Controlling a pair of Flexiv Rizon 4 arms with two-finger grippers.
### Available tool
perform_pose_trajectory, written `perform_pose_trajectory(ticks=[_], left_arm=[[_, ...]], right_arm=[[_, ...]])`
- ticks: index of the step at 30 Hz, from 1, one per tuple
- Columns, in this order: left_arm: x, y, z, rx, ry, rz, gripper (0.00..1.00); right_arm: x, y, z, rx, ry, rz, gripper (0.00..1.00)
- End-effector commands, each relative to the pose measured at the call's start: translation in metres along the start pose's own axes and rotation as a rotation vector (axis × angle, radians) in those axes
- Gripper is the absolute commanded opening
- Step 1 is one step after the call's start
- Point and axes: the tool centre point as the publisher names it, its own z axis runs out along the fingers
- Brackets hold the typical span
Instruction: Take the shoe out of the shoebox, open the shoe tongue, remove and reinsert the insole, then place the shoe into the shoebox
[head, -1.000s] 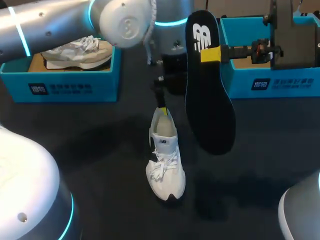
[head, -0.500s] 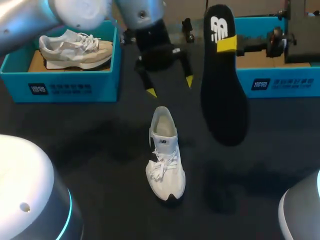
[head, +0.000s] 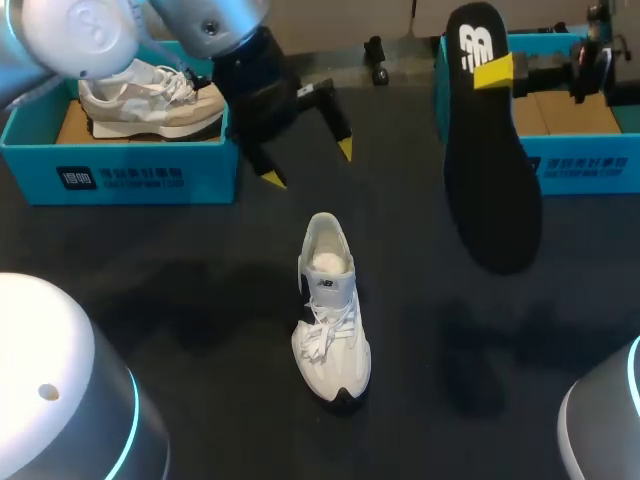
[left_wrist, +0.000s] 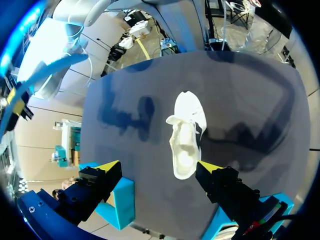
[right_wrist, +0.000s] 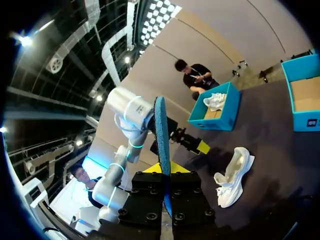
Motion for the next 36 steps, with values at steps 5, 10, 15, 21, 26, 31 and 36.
perform_pose_trajectory(ticks=[5, 10, 15, 21, 26, 31, 36], left_arm=[[0.005, -0.001, 0.002, -0.004, -0.081, 0.001, 1.00], [0.005, -0.001, 0.002, -0.004, -0.081, 0.001, 1.00], [0.008, -0.002, 0.005, -0.004, -0.108, 0.001, 1.00], [0.009, -0.001, 0.011, 0.019, -0.226, -0.025, 1.00], [0.001, 0.003, 0.009, 0.023, -0.306, -0.043, 1.00], [-0.007, 0.007, 0.000, 0.040, -0.402, -0.028, 1.00], [-0.016, 0.008, -0.011, 0.067, -0.525, 0.014, 1.00]], right_arm=[[-0.029, 0.028, 0.003, 0.043, 0.017, 0.073, 0.00], [-0.046, 0.035, 0.009, 0.041, 0.043, 0.158, 0.00], [-0.061, 0.042, 0.016, 0.040, 0.054, 0.239, 0.00], [-0.064, 0.045, 0.017, 0.020, 0.046, 0.249, 0.00], [-0.064, 0.045, 0.017, 0.020, 0.046, 0.249, 0.00], [-0.064, 0.045, 0.017, 0.020, 0.046, 0.249, 0.00], [-0.064, 0.045, 0.017, 0.020, 0.046, 0.249, 0.00]])
